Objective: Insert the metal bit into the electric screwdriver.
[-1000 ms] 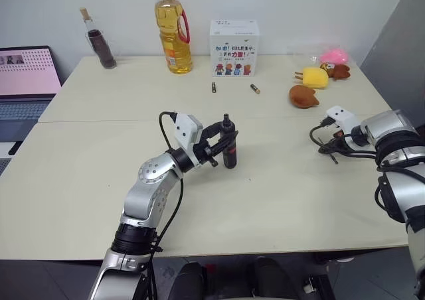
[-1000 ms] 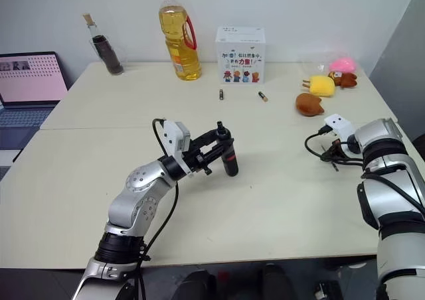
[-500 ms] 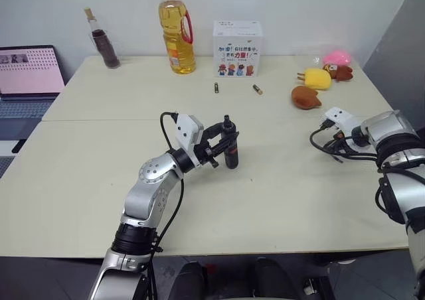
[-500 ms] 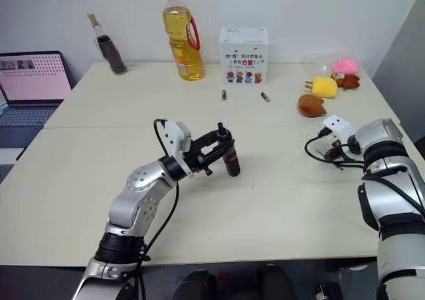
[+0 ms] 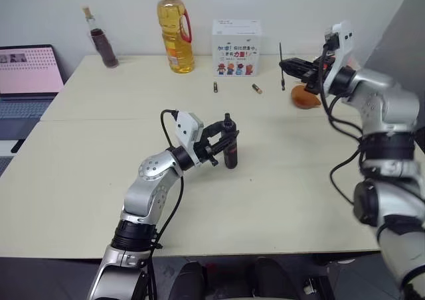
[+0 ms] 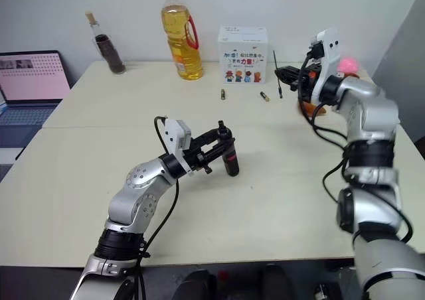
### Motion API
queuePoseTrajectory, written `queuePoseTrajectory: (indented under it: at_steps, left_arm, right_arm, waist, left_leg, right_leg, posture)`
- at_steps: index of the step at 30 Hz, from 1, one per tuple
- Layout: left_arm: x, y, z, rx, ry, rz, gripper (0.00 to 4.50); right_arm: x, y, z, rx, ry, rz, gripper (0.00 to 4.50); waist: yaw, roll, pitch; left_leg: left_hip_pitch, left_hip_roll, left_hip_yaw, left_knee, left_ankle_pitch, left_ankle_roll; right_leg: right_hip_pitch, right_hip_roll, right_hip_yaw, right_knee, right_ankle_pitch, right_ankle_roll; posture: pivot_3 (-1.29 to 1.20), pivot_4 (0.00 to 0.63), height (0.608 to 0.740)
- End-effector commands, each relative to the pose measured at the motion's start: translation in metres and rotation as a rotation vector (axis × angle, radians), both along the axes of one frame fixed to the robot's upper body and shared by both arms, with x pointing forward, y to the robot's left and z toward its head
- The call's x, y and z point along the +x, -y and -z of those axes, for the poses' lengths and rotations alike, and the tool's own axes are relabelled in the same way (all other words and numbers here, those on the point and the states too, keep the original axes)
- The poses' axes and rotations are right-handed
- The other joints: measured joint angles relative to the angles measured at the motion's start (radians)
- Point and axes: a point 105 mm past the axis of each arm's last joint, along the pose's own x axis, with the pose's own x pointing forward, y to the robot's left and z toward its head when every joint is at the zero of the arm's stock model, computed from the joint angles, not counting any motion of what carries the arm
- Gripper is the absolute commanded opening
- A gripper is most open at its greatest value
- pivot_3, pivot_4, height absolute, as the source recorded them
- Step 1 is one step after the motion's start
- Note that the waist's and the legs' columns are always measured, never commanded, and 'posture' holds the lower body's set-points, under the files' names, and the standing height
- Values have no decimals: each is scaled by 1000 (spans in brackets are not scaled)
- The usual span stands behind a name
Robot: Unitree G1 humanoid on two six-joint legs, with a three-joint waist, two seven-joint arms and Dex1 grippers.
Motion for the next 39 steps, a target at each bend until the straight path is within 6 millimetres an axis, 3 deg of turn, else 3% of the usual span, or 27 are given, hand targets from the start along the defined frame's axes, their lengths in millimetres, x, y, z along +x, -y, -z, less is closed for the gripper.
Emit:
queuePoseTrajectory:
  at_steps: [1,5,8,21,25,33,39]
  left_arm:
    - [10,-7,9,28,-46,-43,1662]
    - [11,-6,7,33,-43,-33,1662]
    - [11,-5,6,34,-44,-31,1662]
    - [11,-4,6,35,-49,-46,1662]
    - [15,-4,1,15,-40,-77,1662]
    - [18,13,-43,-97,55,-53,1662]
    - [32,19,-54,-130,90,-122,1662]
  right_arm:
    - [-40,-35,-40,220,146,-31,8]
    - [-56,-54,-40,281,152,-53,8]
    - [-62,-64,-27,282,134,-77,8]
    - [-75,-75,-13,265,112,-51,8]
    - [-73,-73,-12,236,127,-9,8]
    - [-49,-55,-18,160,191,140,8]
    - [-39,-51,-24,89,263,229,8]
  waist:
    - [-1,1,0]
    - [-3,1,0]
    - [-4,0,0]
    - [-7,0,0]
    - [-7,0,0]
    - [-7,0,0]
    - [-6,0,0]
  left_leg:
    - [0,1,0,1,0,0]
    - [-1,-2,0,1,0,0]
    - [0,-2,0,0,0,0]
    - [0,-3,0,-1,0,0]
    - [0,-3,0,0,0,0]
    - [-1,-3,0,0,0,0]
    - [-3,-3,0,-1,0,0]
  right_leg:
    - [0,0,0,1,0,0]
    - [-1,0,0,0,0,0]
    - [-1,0,0,-1,0,0]
    - [-1,3,0,-1,0,0]
    - [-1,2,0,-1,0,0]
    - [-1,3,0,-1,0,0]
    - [-2,2,0,-4,0,0]
  posture:
    - [0,150,740]
    - [0,150,740]
    - [0,150,740]
    - [0,150,740]
    - [0,150,740]
    - [0,150,740]
    - [0,150,740]
